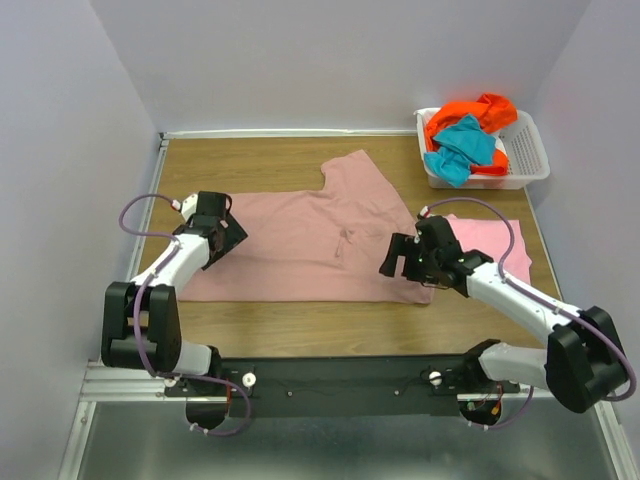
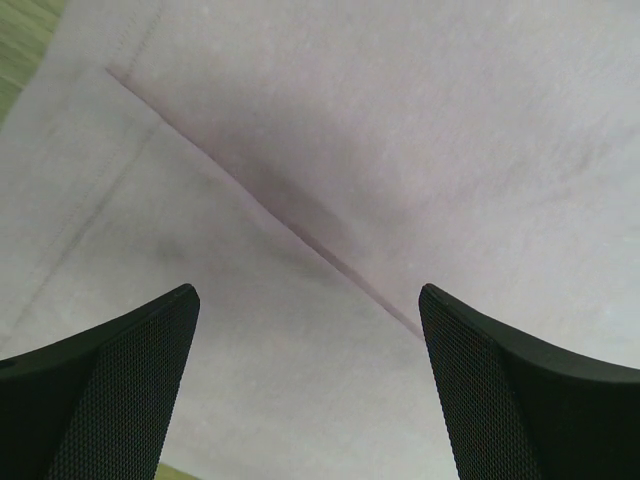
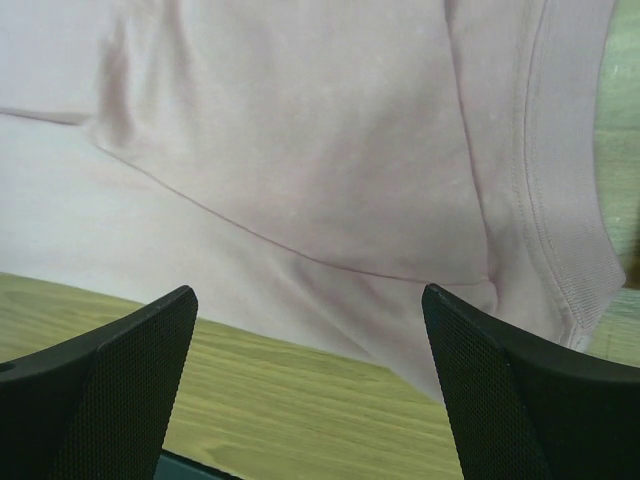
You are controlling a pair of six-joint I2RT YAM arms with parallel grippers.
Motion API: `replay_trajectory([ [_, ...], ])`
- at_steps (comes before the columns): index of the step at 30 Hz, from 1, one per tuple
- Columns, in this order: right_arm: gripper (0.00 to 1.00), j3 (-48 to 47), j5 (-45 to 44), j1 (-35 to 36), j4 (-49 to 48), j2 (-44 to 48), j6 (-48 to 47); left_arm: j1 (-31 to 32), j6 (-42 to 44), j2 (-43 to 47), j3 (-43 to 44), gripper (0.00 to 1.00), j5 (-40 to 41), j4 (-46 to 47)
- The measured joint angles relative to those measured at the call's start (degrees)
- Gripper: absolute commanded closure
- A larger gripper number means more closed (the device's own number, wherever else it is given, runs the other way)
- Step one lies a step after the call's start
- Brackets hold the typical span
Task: Fold and stack the t-shirts
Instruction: Fold the tshirt
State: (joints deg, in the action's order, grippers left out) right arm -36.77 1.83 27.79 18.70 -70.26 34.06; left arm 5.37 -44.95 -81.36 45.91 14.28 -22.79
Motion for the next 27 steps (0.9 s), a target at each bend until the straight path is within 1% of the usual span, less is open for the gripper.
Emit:
replay_trajectory([
  [4,0.00,-1.95,-0.37,0.00,0.52,3.04,0.57,-0.26,-0.42,2.49,3.87,0.01,0.96,-2.08],
  [7,0.00,-2.75,-2.38,0.00,0.42,5.68,1.07,-1.11,-0.42,3.21,7.45,0.01,1.88,-2.80],
  [10,0.00,-2.75,-4.92,0.00,0.50,7.43,1.11,-3.78,-0.13,1.88,11.61,0.01,2.62,-3.50],
  [11,0.00,-2.73,-5.92,0.00,0.48,7.85,1.09,-5.64,0.02,0.50,13.53,0.01,2.73,-3.39],
  [14,0.00,-2.73,-7.63,0.00,0.50,8.13,1.05,-10.38,1.14,-4.76,18.78,0.01,2.97,-3.43],
  [16,0.00,-2.69,-8.37,0.00,0.57,8.09,0.87,-12.55,2.05,-10.14,24.17,0.01,3.56,-4.57],
  [22,0.00,-2.25,-8.87,0.00,0.55,7.91,0.52,-14.78,5.05,-25.86,39.65,0.03,3.06,-6.12],
  [24,0.00,-1.66,-8.87,0.00,0.57,7.96,0.42,-15.28,6.21,-31.85,44.92,0.09,2.86,-7.32],
  [25,0.00,-1.31,-8.87,0.00,0.68,8.00,0.39,-15.50,6.80,-34.16,47.12,0.13,2.82,-7.91],
  [27,0.00,-0.70,-8.87,0.00,0.68,8.09,0.39,-15.85,7.91,-38.86,51.60,0.16,2.51,-9.14],
])
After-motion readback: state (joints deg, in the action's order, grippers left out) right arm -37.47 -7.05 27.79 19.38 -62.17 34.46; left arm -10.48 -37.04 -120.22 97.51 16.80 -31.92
